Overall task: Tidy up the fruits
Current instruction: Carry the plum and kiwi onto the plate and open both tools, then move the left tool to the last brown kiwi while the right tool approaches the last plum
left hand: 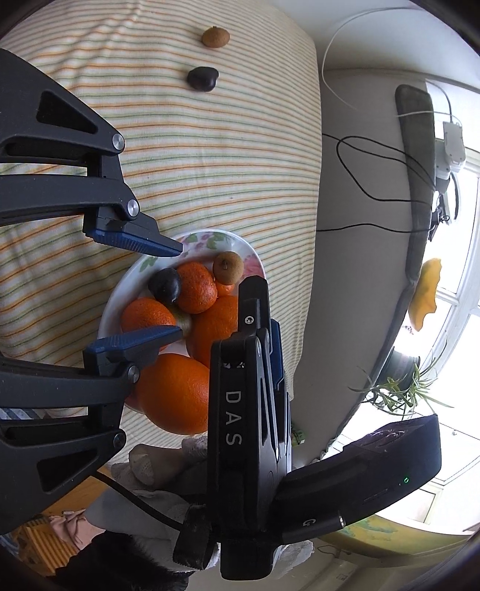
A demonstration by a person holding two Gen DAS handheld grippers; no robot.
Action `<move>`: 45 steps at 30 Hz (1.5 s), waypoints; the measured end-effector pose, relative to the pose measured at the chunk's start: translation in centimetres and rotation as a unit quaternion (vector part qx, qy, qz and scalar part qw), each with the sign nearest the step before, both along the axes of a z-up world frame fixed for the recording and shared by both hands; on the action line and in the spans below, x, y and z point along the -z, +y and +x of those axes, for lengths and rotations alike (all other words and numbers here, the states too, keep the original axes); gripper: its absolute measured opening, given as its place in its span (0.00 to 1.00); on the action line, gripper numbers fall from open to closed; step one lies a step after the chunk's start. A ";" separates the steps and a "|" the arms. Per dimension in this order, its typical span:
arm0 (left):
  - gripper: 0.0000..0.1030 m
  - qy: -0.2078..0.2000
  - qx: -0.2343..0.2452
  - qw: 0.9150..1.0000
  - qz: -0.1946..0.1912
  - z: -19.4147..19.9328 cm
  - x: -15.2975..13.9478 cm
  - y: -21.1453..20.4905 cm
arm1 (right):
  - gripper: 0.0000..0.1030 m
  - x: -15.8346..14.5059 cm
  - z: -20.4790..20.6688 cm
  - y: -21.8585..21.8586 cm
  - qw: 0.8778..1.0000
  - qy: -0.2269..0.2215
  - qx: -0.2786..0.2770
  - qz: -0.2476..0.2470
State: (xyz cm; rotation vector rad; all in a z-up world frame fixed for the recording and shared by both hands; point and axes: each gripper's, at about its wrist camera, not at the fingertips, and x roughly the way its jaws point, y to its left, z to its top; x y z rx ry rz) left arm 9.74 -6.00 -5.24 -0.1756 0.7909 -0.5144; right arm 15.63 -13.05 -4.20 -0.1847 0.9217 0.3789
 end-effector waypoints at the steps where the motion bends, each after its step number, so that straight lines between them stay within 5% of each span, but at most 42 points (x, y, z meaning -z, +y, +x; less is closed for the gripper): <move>1: 0.36 0.000 -0.001 1.000 0.002 0.0 0.0 0.0 | 0.55 -0.1 0.0 0.0 1.000 0.000 0.001 0.000; 4: 0.39 -0.003 -0.001 1.000 0.009 -0.2 0.1 0.0 | 0.67 -0.2 -0.2 0.0 1.000 -0.008 0.004 -0.003; 7: 0.51 -0.007 -0.005 1.000 0.014 -0.6 0.0 0.1 | 0.67 -0.6 -0.4 0.0 1.000 -0.014 0.005 0.000; 16: 0.65 -0.012 -0.026 0.999 0.036 -0.9 -0.3 1.2 | 0.67 -0.9 -0.5 0.4 1.000 -0.016 0.008 -0.003; 45: 0.69 -0.027 -0.089 0.993 0.072 -1.7 -0.1 6.7 | 0.68 -1.2 -1.1 4.0 1.000 -0.025 -0.009 0.005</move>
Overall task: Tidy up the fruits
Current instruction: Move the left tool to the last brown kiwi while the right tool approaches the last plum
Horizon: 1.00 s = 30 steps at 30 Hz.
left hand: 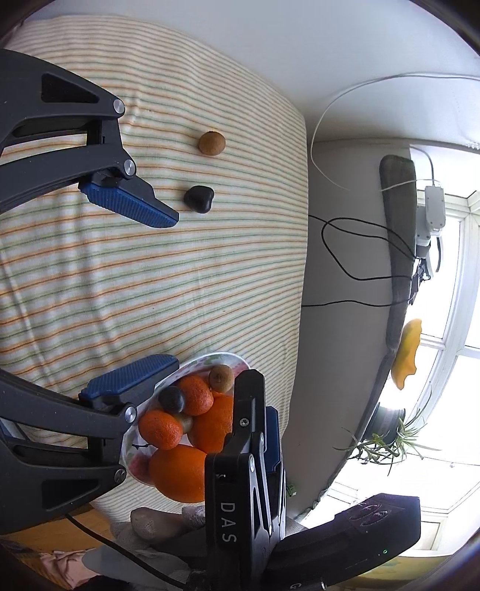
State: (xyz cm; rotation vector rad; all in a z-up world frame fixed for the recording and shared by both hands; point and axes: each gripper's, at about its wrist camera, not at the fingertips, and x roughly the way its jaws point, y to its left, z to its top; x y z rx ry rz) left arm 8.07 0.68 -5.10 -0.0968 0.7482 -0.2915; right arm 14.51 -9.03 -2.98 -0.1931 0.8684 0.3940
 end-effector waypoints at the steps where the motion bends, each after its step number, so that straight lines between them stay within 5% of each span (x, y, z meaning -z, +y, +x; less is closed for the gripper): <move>1: 0.69 0.000 -0.002 1.000 0.001 0.0 0.1 0.5 | 0.68 0.0 0.0 0.3 1.000 -0.001 -0.002 0.000; 13: 0.68 0.006 -0.052 0.999 0.012 0.3 1.0 6.7 | 0.68 0.1 -0.4 4.2 0.999 -0.024 -0.027 0.008; 25: 0.39 0.018 -0.065 0.998 -0.004 2.5 2.1 10.5 | 0.67 1.6 1.0 7.3 0.997 0.020 -0.030 0.064; 30: 0.35 0.021 -0.057 0.998 -0.005 3.4 2.3 10.5 | 0.59 2.7 2.1 8.4 0.996 0.049 -0.029 0.075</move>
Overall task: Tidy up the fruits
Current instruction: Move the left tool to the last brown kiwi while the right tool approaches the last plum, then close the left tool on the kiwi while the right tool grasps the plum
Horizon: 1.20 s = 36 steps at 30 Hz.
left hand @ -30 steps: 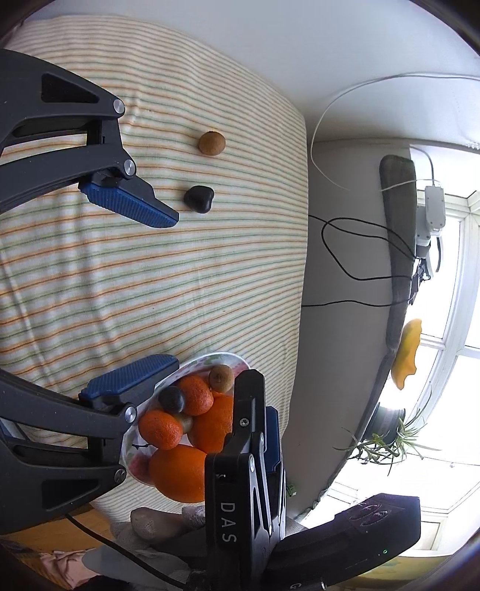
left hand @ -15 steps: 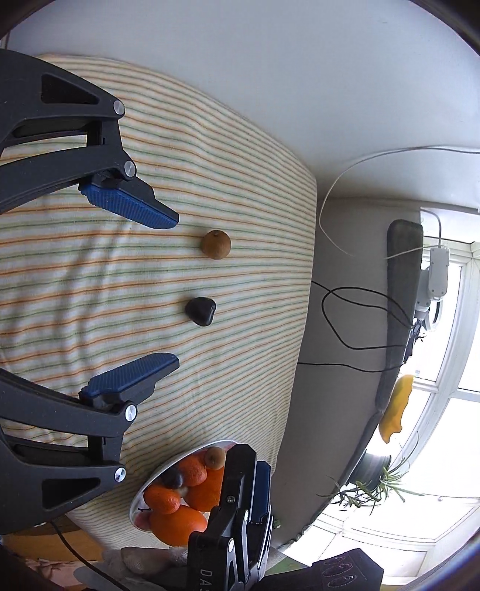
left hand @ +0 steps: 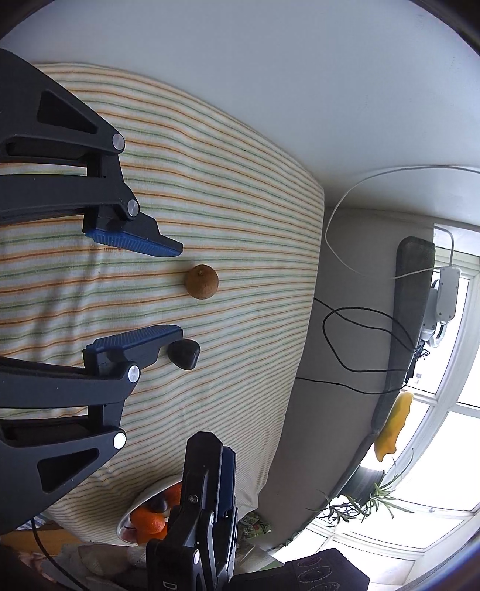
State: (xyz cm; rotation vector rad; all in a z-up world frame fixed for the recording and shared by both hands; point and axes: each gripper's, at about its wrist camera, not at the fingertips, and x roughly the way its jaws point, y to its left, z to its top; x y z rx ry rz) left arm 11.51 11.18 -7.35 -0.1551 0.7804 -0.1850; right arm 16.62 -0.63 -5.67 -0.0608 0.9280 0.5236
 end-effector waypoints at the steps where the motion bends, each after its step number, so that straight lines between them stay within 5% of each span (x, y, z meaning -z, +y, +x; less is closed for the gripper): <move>1: 0.35 0.001 0.002 1.000 0.002 0.3 0.0 -0.2 | 0.59 0.2 0.3 0.1 1.000 0.007 0.002 0.005; 7: 0.32 0.010 0.006 1.000 -0.003 1.6 0.3 0.0 | 0.48 1.6 2.3 0.1 0.997 0.057 0.020 0.039; 16: 0.29 0.016 0.010 1.000 -0.003 2.9 0.7 -0.2 | 0.45 3.9 4.1 0.6 0.991 0.106 0.034 0.069; 36: 0.23 0.034 0.017 0.999 -0.005 4.7 1.9 -0.2 | 0.32 7.3 7.0 4.8 0.987 0.140 0.035 0.074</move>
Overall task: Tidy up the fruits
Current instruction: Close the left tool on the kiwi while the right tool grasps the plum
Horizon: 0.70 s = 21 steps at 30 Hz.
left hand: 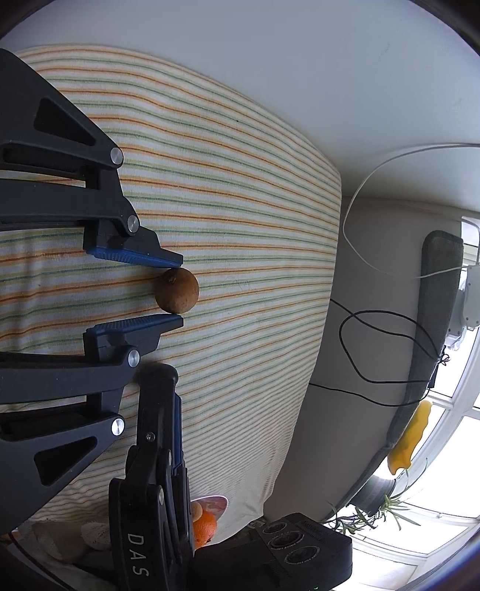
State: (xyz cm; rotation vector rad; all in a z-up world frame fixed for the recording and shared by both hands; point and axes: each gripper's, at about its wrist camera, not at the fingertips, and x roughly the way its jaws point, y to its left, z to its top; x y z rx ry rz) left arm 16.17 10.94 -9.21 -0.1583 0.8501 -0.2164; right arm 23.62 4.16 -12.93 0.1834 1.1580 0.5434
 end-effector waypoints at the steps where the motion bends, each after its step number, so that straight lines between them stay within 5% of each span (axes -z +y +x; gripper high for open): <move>1: 0.23 0.000 0.000 1.000 0.001 0.1 0.0 0.0 | 0.29 0.3 0.1 0.5 1.000 0.001 -0.001 0.000; 21: 0.22 -0.011 0.001 1.000 -0.001 -0.8 -0.3 0.2 | 0.23 -0.2 -2.2 -0.7 1.000 -0.011 -0.010 0.007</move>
